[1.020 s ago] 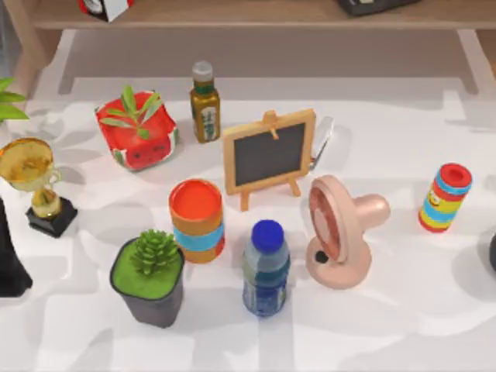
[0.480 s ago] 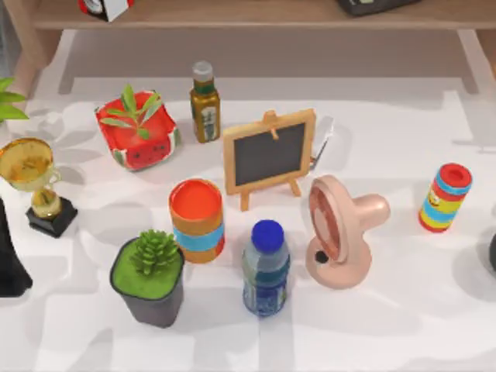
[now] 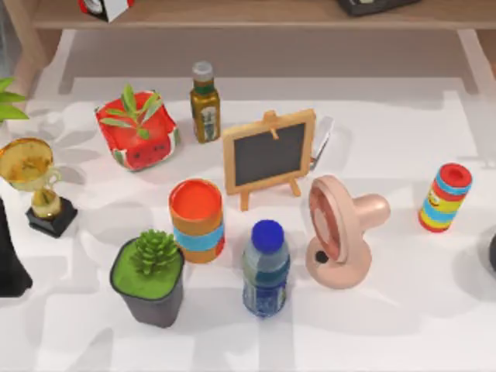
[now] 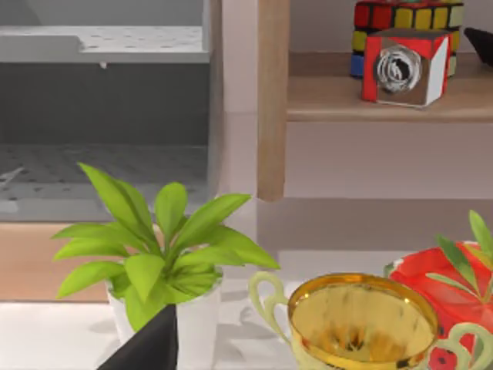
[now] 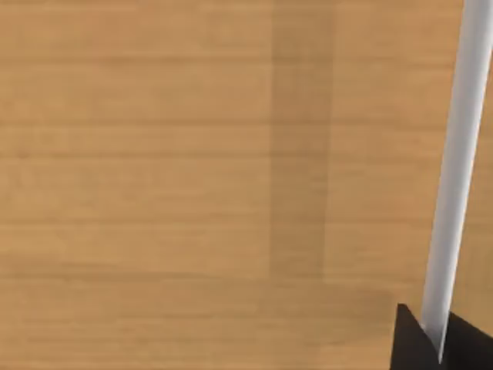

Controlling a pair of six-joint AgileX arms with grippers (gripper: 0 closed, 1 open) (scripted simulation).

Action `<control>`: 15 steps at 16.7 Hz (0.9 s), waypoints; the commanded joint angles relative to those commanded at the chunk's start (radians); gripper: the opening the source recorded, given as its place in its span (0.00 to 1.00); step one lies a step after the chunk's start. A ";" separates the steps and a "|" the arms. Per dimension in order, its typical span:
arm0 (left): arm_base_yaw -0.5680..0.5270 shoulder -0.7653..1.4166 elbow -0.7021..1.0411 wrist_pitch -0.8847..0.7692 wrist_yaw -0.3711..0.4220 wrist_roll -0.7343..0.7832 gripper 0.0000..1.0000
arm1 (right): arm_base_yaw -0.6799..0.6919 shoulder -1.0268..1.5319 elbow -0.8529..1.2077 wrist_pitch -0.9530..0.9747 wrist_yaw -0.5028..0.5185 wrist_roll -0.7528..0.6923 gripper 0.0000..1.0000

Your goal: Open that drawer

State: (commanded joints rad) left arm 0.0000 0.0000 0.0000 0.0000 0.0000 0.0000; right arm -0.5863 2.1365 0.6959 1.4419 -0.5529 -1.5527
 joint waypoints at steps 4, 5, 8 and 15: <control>0.000 0.000 0.000 0.000 0.000 0.000 1.00 | -0.053 -0.032 -0.096 0.062 -0.056 0.000 0.00; 0.000 0.000 0.000 0.000 0.000 0.000 1.00 | -0.071 -0.044 -0.130 0.083 -0.075 0.000 0.00; 0.000 0.000 0.000 0.000 0.000 0.000 1.00 | -0.116 -0.073 -0.206 0.134 -0.117 0.000 0.00; 0.000 0.000 0.000 0.000 0.000 0.000 1.00 | -0.120 -0.076 -0.213 0.139 -0.122 0.001 0.23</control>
State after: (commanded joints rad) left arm 0.0000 0.0000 0.0000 0.0000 0.0000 0.0000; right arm -0.7065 2.0604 0.4827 1.5808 -0.6746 -1.5518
